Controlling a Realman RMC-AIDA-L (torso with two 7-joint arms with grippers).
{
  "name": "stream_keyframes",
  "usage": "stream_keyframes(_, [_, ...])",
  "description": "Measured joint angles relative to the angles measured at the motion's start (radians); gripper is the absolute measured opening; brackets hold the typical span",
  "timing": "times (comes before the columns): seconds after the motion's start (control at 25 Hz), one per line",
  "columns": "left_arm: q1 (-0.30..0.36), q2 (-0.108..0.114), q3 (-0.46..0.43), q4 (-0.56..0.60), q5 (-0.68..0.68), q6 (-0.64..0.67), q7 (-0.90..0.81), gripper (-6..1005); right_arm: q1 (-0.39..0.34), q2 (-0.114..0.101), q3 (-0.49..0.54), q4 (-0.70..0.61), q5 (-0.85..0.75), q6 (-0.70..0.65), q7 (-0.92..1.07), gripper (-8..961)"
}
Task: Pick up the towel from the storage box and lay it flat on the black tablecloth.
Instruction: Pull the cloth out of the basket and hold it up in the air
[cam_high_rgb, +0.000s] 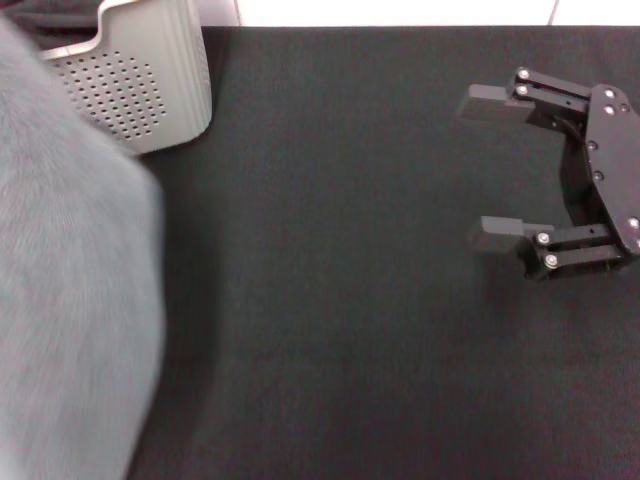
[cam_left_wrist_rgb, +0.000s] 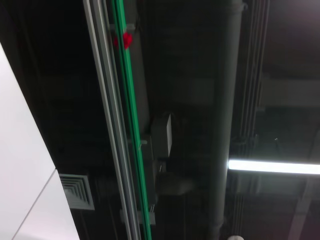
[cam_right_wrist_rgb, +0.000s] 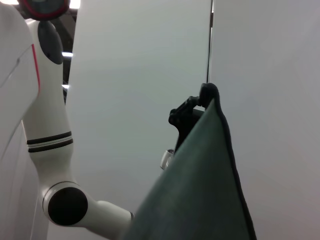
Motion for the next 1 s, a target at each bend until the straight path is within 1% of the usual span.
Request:
stream_keyframes(0.32, [0.007, -0.002, 0.016, 0.001, 0.009, 0.001, 0.004, 6, 0.021, 0.000, -0.002, 0.038, 0.001, 0.006, -0.040, 869])
stream_keyframes(0.56, [-0.008, 0.000, 0.018, 0.001, 0.029, 0.001, 0.020, 6, 0.024, 0.000, 0.001, 0.062, 0.002, 0.009, -0.072, 869])
stream_keyframes(0.8, [-0.031, 0.002, 0.017, -0.047, 0.028, 0.000, 0.030, 5, 0.025, 0.000, 0.000, 0.082, 0.010, 0.009, -0.085, 869])
stream_keyframes(1.0, [-0.035, -0.003, 0.012, -0.075, 0.019, -0.001, 0.050, 5, 0.024, 0.001, -0.003, 0.095, 0.014, 0.004, -0.099, 869])
